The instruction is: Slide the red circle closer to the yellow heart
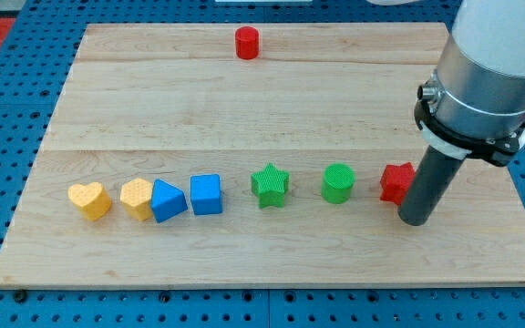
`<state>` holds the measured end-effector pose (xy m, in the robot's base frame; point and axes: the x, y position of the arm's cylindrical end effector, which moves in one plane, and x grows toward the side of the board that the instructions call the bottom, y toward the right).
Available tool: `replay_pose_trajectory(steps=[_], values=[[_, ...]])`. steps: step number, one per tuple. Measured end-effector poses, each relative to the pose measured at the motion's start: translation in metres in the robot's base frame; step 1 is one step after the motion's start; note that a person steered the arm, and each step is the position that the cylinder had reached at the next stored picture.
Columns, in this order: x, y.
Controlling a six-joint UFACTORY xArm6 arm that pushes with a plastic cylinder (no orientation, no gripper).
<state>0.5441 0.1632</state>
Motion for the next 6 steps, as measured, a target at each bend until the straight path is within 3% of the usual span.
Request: replay_pose_trajectory(steps=[2, 3, 4, 5, 6], values=[[0.043, 0.041], [-0.035, 0.111], [-0.142, 0.125], [-0.246, 0.103], [-0.32, 0.041]])
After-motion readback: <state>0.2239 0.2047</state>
